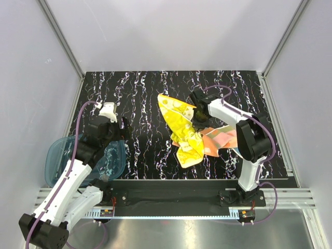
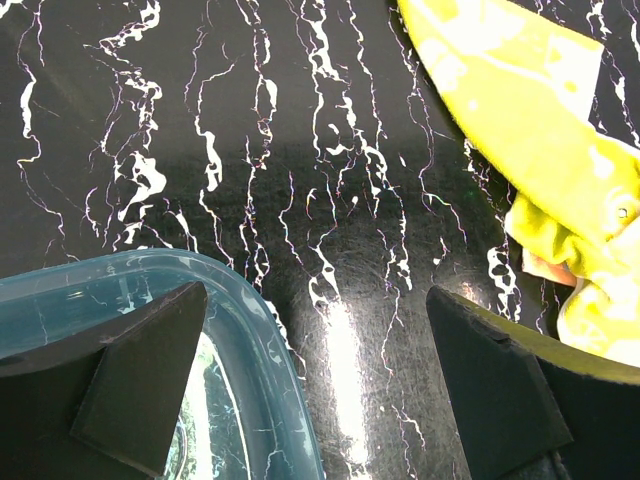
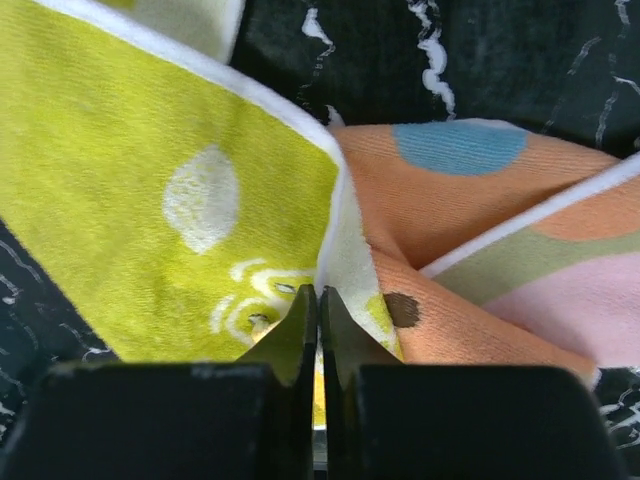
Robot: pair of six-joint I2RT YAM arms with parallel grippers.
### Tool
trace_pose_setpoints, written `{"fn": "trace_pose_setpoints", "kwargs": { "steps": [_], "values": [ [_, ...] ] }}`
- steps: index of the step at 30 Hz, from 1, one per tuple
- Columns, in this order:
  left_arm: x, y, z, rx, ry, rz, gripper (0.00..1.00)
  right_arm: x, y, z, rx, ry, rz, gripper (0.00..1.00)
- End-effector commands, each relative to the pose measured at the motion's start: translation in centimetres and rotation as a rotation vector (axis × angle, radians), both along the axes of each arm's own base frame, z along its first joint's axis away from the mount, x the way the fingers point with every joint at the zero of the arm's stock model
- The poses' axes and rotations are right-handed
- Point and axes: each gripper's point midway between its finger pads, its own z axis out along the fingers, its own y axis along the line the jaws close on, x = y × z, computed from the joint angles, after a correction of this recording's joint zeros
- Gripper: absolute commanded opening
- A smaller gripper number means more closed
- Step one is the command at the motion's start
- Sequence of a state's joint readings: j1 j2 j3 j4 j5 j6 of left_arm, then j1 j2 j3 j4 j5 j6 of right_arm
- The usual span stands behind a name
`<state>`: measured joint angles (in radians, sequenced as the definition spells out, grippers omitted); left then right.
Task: Roll the towels
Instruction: Move the towel to the center of the board
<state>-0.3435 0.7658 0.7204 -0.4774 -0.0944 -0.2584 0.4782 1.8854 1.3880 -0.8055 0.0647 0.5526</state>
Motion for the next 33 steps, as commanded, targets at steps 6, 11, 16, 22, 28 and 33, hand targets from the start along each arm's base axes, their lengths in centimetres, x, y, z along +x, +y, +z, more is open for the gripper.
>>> {"fn": "trace_pose_setpoints", "kwargs": {
  "steps": [6,11,16,22,28,33],
  "values": [
    [0.8,0.2,3.3,-0.006,-0.097,0.013,0.99,7.7,8.2,11.8,0.39,-0.251,0.121,0.0],
    [0.8,0.2,3.1,-0.005,-0.092,0.015,0.99,19.0,-2.8,22.4,0.504,-0.506,-0.205,0.0],
    [0.8,0.0,3.0,-0.009,-0.086,0.004,0.99,24.0,-16.7,29.3,0.545,-0.746,-0.52,0.18],
    [0.8,-0.2,3.1,-0.016,-0.089,-0.006,0.99,21.4,-16.2,22.7,0.478,-0.553,-0.447,0.92],
    [0.8,-0.6,2.9,-0.022,-0.074,-0.02,0.99,12.5,-13.9,15.7,0.328,-0.398,-0.372,0.9],
    [0.9,-0.6,2.8,-0.019,-0.062,-0.021,0.99,3.4,-9.9,13.0,0.213,-0.304,-0.271,0.88]
  ]
}}
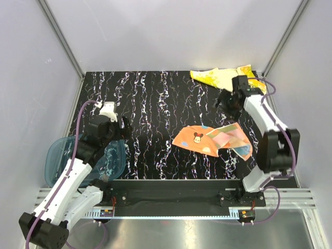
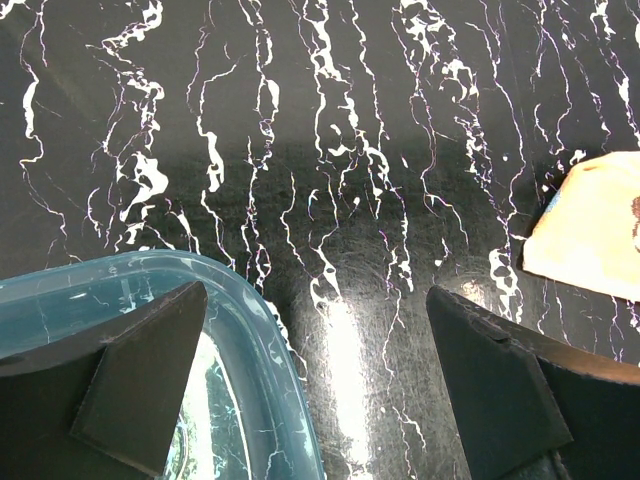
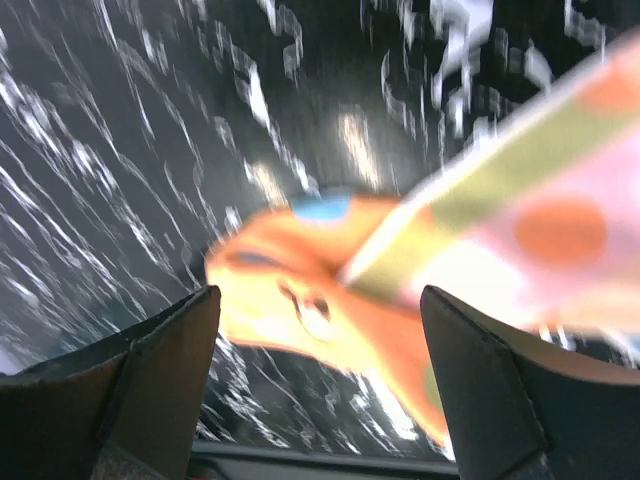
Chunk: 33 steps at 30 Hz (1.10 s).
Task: Roll the towels
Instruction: Move the towel to the center of the board, then flatten the towel
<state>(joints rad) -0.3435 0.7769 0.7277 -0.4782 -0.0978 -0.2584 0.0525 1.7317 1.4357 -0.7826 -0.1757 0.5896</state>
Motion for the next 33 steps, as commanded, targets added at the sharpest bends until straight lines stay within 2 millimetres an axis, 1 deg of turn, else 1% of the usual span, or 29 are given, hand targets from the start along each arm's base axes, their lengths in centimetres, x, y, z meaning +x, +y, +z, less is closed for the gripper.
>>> {"fn": "trace_pose_setpoints", "kwargs": {
  "steps": [1,2,4,5,6,7,8,10,11,13,14,15,16,17,18,19,20,22,23,24,25,26,27,28,29,30,31,32,33],
  "values": [
    [0.7,-0.6,2.8,-0.021,-0.066,-0.023,0.99,-4.2,1.5,4.4,-0.132,-0.131,0.082,0.88],
    [0.7,-0.5,2.8,-0.02,-0.066,-0.02,0.99,-6.1,2.3,3.1,-0.153,-0.096,0.109,0.87],
    [0.7,-0.5,2.9,-0.021,-0.069,-0.02,0.99,-8.2,2.6,1.4,-0.161,-0.028,0.131,0.84],
    [0.7,-0.5,2.9,-0.021,-0.069,-0.02,0.99,-9.4,2.6,-0.4,-0.171,0.025,0.141,0.83],
    [0.7,-0.5,2.9,-0.021,-0.071,-0.02,0.99,-10.1,2.8,-1.2,-0.174,0.052,0.155,0.8],
    [0.6,-0.5,2.9,-0.022,-0.071,-0.022,0.99,-10.7,2.8,-2.0,-0.177,0.076,0.158,0.79],
    [0.6,-0.6,2.9,-0.023,-0.067,-0.022,0.99,-11.5,2.8,-3.4,-0.185,0.118,0.168,0.79],
    [0.6,-0.6,2.9,-0.023,-0.067,-0.022,0.99,-12.6,3.3,-4.7,-0.193,0.159,0.19,0.78],
    [0.5,-0.5,2.9,-0.023,-0.066,-0.022,0.99,-13.4,3.3,-5.9,-0.202,0.198,0.2,0.78],
    [0.5,-0.5,2.9,-0.022,-0.066,-0.021,0.99,-14.0,3.8,-6.8,-0.211,0.226,0.227,0.79],
    [0.4,-0.4,3.0,-0.02,-0.069,-0.019,0.99,-14.3,3.6,-7.7,-0.24,0.252,0.227,0.76],
    [0.4,-0.4,3.2,-0.021,-0.074,-0.019,0.99,-14.3,3.8,-8.0,-0.244,0.259,0.238,0.71],
    [0.4,-0.3,3.1,-0.019,-0.073,-0.015,0.99,-14.5,4.4,-8.2,-0.243,0.264,0.257,0.64],
    [0.4,-0.3,3.2,-0.022,-0.076,-0.014,0.99,-14.7,4.9,-8.7,-0.237,0.276,0.269,0.48],
    [0.4,-0.3,3.2,-0.022,-0.076,-0.014,0.99,-14.5,5.3,-8.8,-0.235,0.268,0.275,0.39],
    [0.4,-0.3,3.2,-0.021,-0.077,-0.015,0.99,-14.8,6.3,-9.0,-0.206,0.278,0.286,0.32],
    [0.4,-0.3,3.1,-0.02,-0.075,-0.015,0.99,-14.9,7.3,-8.9,-0.207,0.272,0.311,0.19],
    [0.4,-0.3,3.2,-0.021,-0.077,-0.015,0.99,-15.0,8.6,-8.8,-0.21,0.269,0.324,0.12],
    [0.4,-0.3,3.2,-0.021,-0.077,-0.015,0.99,-15.1,10.0,-8.6,-0.215,0.259,0.361,0.1],
    [0.4,-0.3,3.2,-0.022,-0.076,-0.014,0.99,-15.2,10.8,-8.4,-0.21,0.257,0.375,0.07],
    [0.4,-0.3,3.1,-0.02,-0.075,-0.015,0.99,-15.2,11.8,-8.2,-0.2,0.254,0.389,0.06],
    [0.4,-0.3,3.3,-0.021,-0.077,-0.015,0.99,-15.1,13.8,-7.7,-0.159,0.245,0.426,0.06],
    [0.4,-0.4,3.2,-0.021,-0.077,-0.016,0.99,-15.6,16.0,-7.4,-0.121,0.223,0.486,0.08],
    [0.4,-0.3,3.2,-0.019,-0.076,-0.016,0.99,-16.7,18.5,-6.9,-0.031,0.233,0.562,0.11],
    [0.4,-0.3,3.2,-0.016,-0.075,-0.015,0.99,-16.8,20.4,-6.1,0.019,0.208,0.612,0.18],
    [0.4,-0.3,3.2,-0.017,-0.077,-0.015,0.99,-17.5,22.0,-5.8,0.048,0.192,0.662,0.36],
    [0.4,-0.2,3.2,-0.015,-0.074,-0.014,0.99,-17.7,22.4,-5.7,0.048,0.19,0.678,0.65],
    [0.4,-0.2,3.1,-0.014,-0.07,-0.014,0.99,-17.6,22.6,-5.3,0.036,0.177,0.685,0.74],
    [0.4,-0.3,3.0,-0.017,-0.064,-0.016,0.99,-17.7,22.4,-5.2,0.02,0.17,0.689,0.8]
  ]
}}
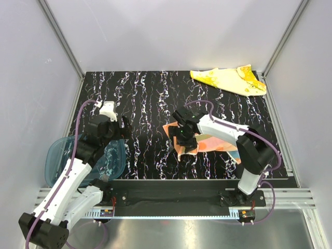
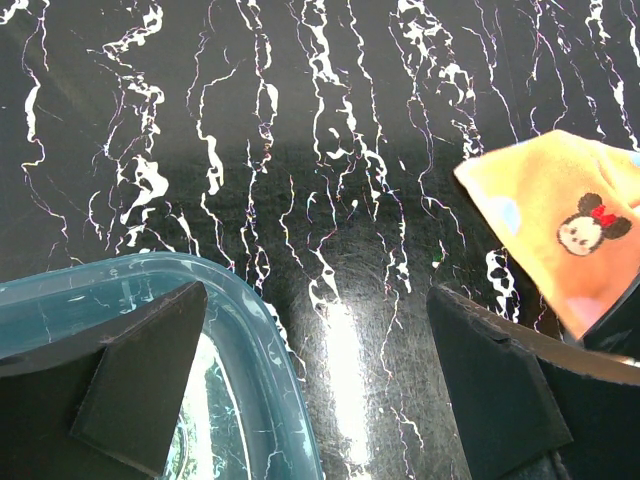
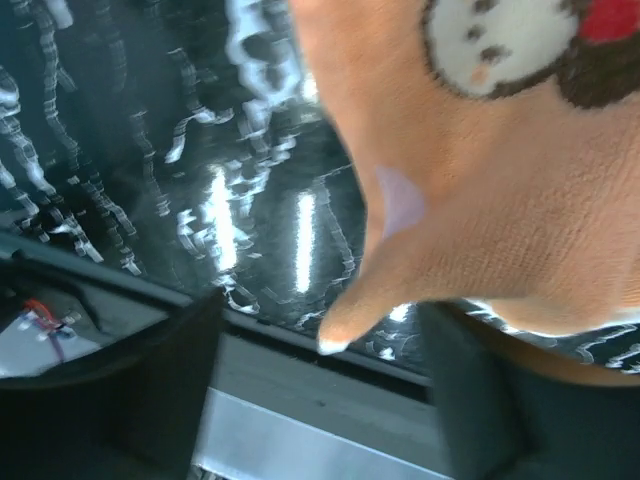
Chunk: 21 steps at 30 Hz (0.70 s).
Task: Roll the towels
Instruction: Flatten the towel
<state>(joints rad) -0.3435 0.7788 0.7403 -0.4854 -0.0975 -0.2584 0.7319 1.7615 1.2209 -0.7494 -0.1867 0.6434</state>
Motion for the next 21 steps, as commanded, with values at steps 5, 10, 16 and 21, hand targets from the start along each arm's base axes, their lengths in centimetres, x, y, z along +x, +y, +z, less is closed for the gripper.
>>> {"fn": "trace_pose_setpoints", "kwargs": {
  "steps": [5,10,16,21],
  "values": [
    [-0.2,-3.6,0.9,-0.057,0.07,-0.087,0.94,2.7,-3.6,4.2,-0.165,-0.222,-0.039,1.0],
    [1.2,-7.8,-2.6,-0.045,0.237,-0.098,0.96,5.0,-10.0,7.5,-0.164,-0.314,-0.232,1.0],
    [4.8,-13.6,-5.3,-0.028,0.333,-0.149,0.96,6.0,-15.3,8.5,-0.228,-0.355,-0.337,1.0],
    [7.4,-16.7,-8.8,0.033,0.419,-0.134,0.92,4.9,-15.5,8.1,-0.212,-0.338,-0.335,1.0]
  ]
}}
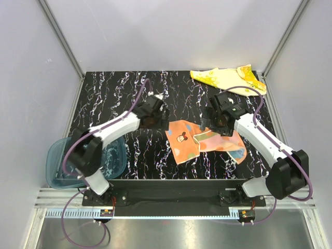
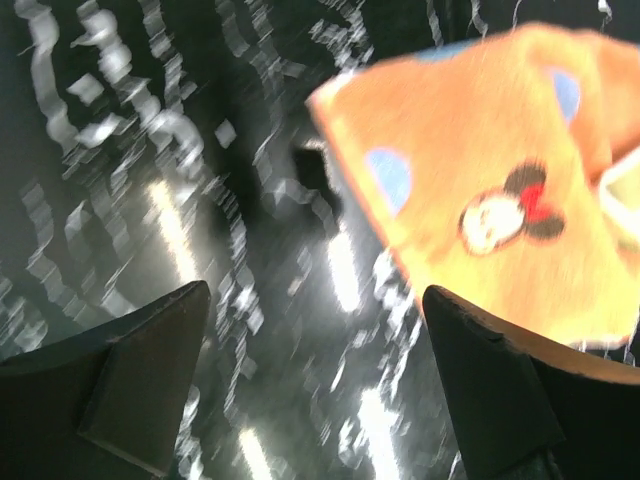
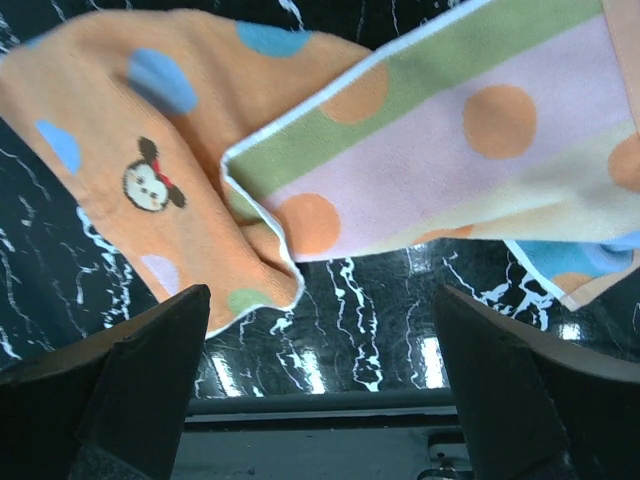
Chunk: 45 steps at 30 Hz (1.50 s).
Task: Roll the towels
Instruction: Flatten the towel
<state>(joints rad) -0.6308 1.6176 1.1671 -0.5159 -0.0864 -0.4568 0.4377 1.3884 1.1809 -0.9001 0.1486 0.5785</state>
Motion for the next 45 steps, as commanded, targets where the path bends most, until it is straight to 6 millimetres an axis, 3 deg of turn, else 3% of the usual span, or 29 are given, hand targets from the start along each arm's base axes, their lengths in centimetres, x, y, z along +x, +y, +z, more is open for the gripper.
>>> {"fn": "trace_pose_setpoints", "kwargs": {
  "steps": [1,5,6,11,14,21,23,25,29,33,36,41,45],
  "values": [
    [3.1,-2.6,-0.6,-0.011,-0.008,0.042,0.9,-1.5,-0.7,-0.5,-0.016,0.016,0.016,1.0],
    [4.7,-3.1,-2.9,0.046,0.027,0.075,0.87,-2.2,-0.7,-1.1,-0.004,0.025,0.028,1.0],
    [4.7,-3.1,-4.3,0.066,0.055,0.079,0.87,-2.4,-0.8,-1.2,-0.004,0.029,0.032,1.0],
    [5.2,-3.9,-6.2,0.077,0.096,0.086,0.84,-2.6,-1.1,-1.0,-0.011,0.017,0.032,1.0],
    [5.2,-4.2,-7.0,0.068,0.11,0.079,0.74,-2.5,-1.4,-0.8,-0.019,0.009,0.03,1.0],
    [5.2,-5.4,-8.6,0.04,0.137,0.038,0.3,-2.3,-1.6,-1.3,-0.028,0.021,0.025,1.0],
    [5.2,-5.5,-8.6,0.041,0.138,0.031,0.12,-2.4,-1.6,-1.6,-0.03,0.032,0.026,1.0],
    [5.1,-5.3,-8.1,0.045,0.137,0.026,0.0,-2.4,-1.7,-1.8,-0.032,0.034,0.021,1.0],
    [4.7,-3.7,-4.1,0.087,0.08,0.003,0.0,-2.0,-2.2,-1.7,-0.038,0.031,0.008,1.0],
    [3.2,0.1,1.9,0.189,-0.004,-0.04,0.0,-0.6,-2.0,-1.4,-0.014,0.034,-0.014,1.0],
    [1.6,2.9,4.2,0.255,-0.039,-0.058,0.0,1.0,-2.5,-1.6,-0.05,0.03,-0.03,1.0],
    [-1.1,5.8,4.6,0.329,-0.028,-0.096,0.0,4.3,-4.2,-3.1,-0.072,0.063,-0.089,0.99],
    [-1.9,7.1,2.0,0.393,-0.011,-0.136,0.0,8.2,-4.1,-4.9,-0.107,0.093,-0.093,0.98]
  ]
}}
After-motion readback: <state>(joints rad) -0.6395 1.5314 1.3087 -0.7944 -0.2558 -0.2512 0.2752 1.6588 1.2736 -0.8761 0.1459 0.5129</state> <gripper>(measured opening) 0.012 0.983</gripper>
